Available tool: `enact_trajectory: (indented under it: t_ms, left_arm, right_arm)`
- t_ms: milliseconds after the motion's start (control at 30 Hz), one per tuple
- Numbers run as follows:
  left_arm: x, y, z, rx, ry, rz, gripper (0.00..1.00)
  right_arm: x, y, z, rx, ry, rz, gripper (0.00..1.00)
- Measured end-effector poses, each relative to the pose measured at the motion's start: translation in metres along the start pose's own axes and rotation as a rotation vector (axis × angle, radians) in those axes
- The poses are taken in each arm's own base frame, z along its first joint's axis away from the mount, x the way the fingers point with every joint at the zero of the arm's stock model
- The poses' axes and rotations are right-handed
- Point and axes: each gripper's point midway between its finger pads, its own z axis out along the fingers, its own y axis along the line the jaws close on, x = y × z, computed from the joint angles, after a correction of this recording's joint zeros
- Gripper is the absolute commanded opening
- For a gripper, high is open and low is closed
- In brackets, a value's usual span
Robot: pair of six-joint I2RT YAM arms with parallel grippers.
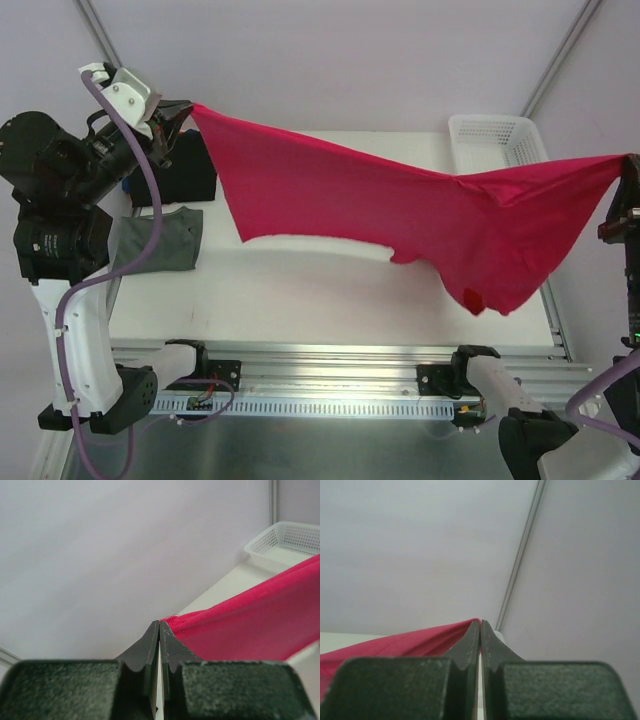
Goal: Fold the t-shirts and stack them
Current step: Fold the tshirt
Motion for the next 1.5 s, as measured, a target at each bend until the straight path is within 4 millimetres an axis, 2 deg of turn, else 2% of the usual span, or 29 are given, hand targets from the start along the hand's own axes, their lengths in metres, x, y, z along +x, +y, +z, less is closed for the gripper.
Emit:
enact_trajectory:
  t_ms: [67, 167, 300, 367, 467, 600, 733, 767, 800, 833, 900, 1000, 1033, 1133, 1233, 1333, 1500]
  left_arm:
    - [-0.005, 0.001, -0.002, -0.007, -0.011, 0.006, 0.00]
    - [-0.002, 0.004, 0.002, -0.010, -0.004, 0.003, 0.00]
    - [0.015, 0.011, 0.018, -0.008, 0.033, -0.020, 0.00]
    - [0.030, 0.016, 0.029, -0.009, 0.066, -0.034, 0.00]
    - [0.066, 0.022, 0.050, 0.003, 0.140, -0.066, 0.00]
    - [0.126, 0.027, 0.080, 0.032, 0.257, -0.114, 0.00]
    - [0.203, 0.032, 0.116, 0.074, 0.395, -0.165, 0.00]
    - [0.220, 0.032, 0.122, 0.084, 0.422, -0.175, 0.00]
    - [0.248, 0.032, 0.131, 0.099, 0.469, -0.196, 0.00]
    - [0.262, 0.032, 0.135, 0.105, 0.492, -0.207, 0.00]
    - [0.304, 0.036, 0.148, 0.121, 0.556, -0.234, 0.00]
    - [0.362, 0.040, 0.168, 0.135, 0.633, -0.265, 0.00]
    - [0.381, 0.041, 0.173, 0.140, 0.656, -0.273, 0.00]
    - [0.420, 0.037, 0.184, 0.159, 0.703, -0.294, 0.00]
    - [0.445, 0.035, 0.190, 0.171, 0.729, -0.304, 0.00]
    - [0.457, 0.035, 0.194, 0.177, 0.738, -0.301, 0.00]
    - [0.463, 0.039, 0.202, 0.173, 0.729, -0.293, 0.00]
  right_arm:
    - [0.000, -0.003, 0.000, 0.015, 0.002, -0.013, 0.01]
    - [0.007, -0.005, 0.009, 0.023, 0.029, -0.038, 0.00]
    - [0.021, -0.005, 0.037, 0.026, 0.076, -0.072, 0.00]
    - [0.031, -0.004, 0.058, 0.022, 0.098, -0.082, 0.01]
    - [0.057, 0.002, 0.090, 0.009, 0.149, -0.096, 0.00]
    - [0.124, 0.017, 0.144, -0.036, 0.285, -0.102, 0.00]
    - [0.216, 0.044, 0.201, -0.131, 0.466, -0.087, 0.01]
    - [0.241, 0.051, 0.211, -0.151, 0.516, -0.083, 0.01]
    - [0.269, 0.058, 0.221, -0.174, 0.573, -0.079, 0.00]
    - [0.296, 0.065, 0.229, -0.196, 0.627, -0.075, 0.01]
    - [0.349, 0.078, 0.239, -0.233, 0.733, -0.068, 0.00]
    - [0.415, 0.101, 0.250, -0.292, 0.868, -0.057, 0.00]
    - [0.432, 0.108, 0.256, -0.306, 0.897, -0.057, 0.01]
    - [0.468, 0.133, 0.268, -0.353, 0.946, -0.068, 0.00]
    - [0.495, 0.166, 0.272, -0.409, 0.980, -0.085, 0.01]
    - [0.512, 0.200, 0.268, -0.468, 1.004, -0.102, 0.01]
    - [0.527, 0.236, 0.259, -0.531, 1.029, -0.121, 0.01]
